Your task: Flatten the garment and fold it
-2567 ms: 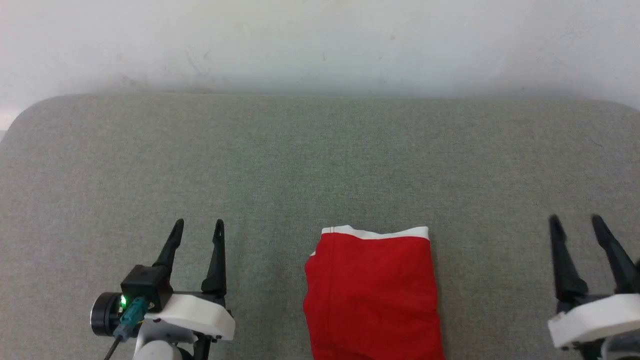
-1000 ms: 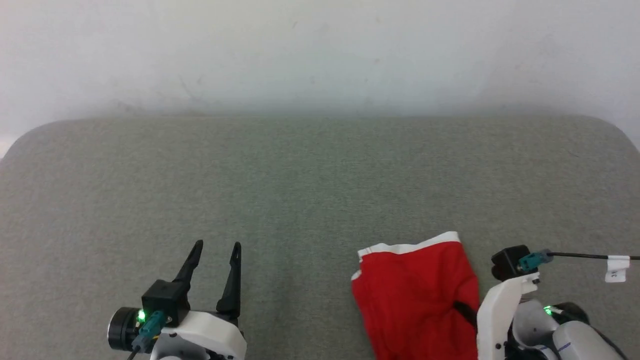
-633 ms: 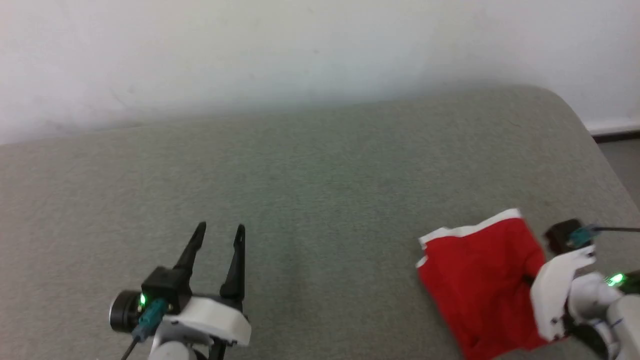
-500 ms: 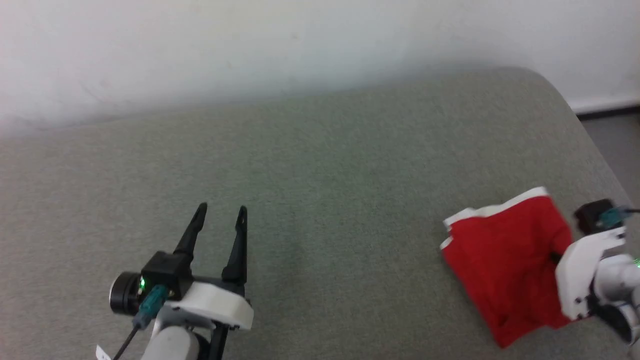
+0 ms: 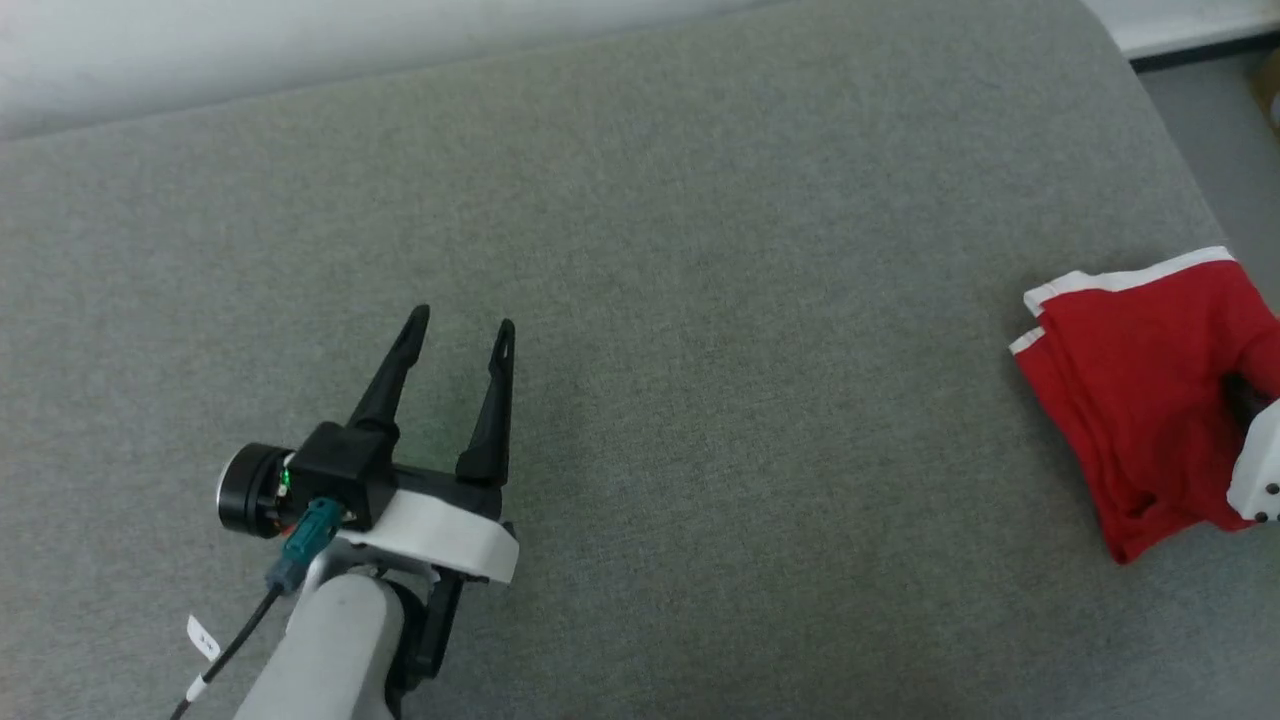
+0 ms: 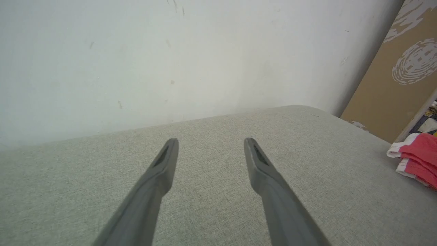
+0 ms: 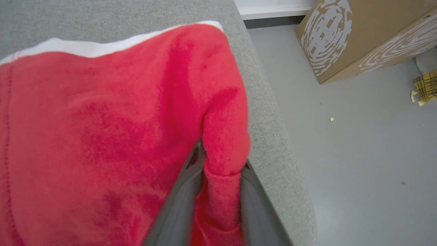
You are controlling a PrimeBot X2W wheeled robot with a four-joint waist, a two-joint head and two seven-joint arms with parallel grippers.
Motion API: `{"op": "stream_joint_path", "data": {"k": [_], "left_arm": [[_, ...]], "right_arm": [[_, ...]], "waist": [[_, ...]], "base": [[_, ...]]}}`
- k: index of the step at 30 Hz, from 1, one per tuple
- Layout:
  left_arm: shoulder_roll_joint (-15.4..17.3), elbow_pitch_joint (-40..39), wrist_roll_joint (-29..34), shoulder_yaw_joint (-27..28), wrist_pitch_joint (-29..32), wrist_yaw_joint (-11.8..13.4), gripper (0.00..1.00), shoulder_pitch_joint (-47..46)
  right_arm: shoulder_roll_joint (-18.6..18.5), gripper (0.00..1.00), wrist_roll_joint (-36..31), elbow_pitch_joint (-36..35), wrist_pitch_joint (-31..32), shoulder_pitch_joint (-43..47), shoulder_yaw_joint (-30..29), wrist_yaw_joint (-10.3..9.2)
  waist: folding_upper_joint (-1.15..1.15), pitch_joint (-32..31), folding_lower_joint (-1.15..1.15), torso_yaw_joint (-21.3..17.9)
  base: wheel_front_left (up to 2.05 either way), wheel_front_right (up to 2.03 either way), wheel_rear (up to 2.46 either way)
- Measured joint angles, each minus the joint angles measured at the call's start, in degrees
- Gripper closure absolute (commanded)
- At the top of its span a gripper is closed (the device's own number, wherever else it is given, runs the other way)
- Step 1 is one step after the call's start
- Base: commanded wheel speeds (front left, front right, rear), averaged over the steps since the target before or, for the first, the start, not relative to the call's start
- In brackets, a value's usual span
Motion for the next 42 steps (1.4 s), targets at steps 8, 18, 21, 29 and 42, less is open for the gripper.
{"op": "stream_joint_path", "data": {"k": [8,18,21,29,42], "left_arm": [[0.0,0.3,0.0,0.5,-0.1,0.1,0.0,0.2],[-1.3,1.7,-0.1,1.3,-0.2,0.6,0.0,3.9],[-1.3,1.7,-0.1,1.9,-0.2,0.6,0.0,5.4],[-1.0,2.2,-0.1,3.1,-0.2,0.6,0.0,8.8],[2.2,3.4,-0.6,9.7,-0.2,1.3,0.0,13.5]], "right_arm": [[0.5,0.0,-5.5,5.5,-12.1,-0.6,-3.6,0.0],[1.3,0.0,-14.6,0.8,-20.0,7.3,-9.1,0.0],[5.0,0.0,-15.1,-5.8,-19.7,11.0,-8.8,-0.01],[14.4,0.0,-15.3,-22.1,-14.8,18.9,-4.3,0.0],[22.9,0.0,-14.8,-39.0,-14.3,25.7,1.7,-0.01]], "waist": [[0.0,1.2,-0.01,-0.1],[0.0,-4.8,-0.03,1.3],[0.0,-6.8,-0.03,2.3],[0.0,-9.8,-0.03,6.3],[0.0,-13.4,-0.02,12.5]], "base": [[0.0,0.0,0.0],[0.0,0.0,0.0],[0.0,0.0,0.0],[0.0,0.0,0.0],[0.0,0.0,0.0]]}}
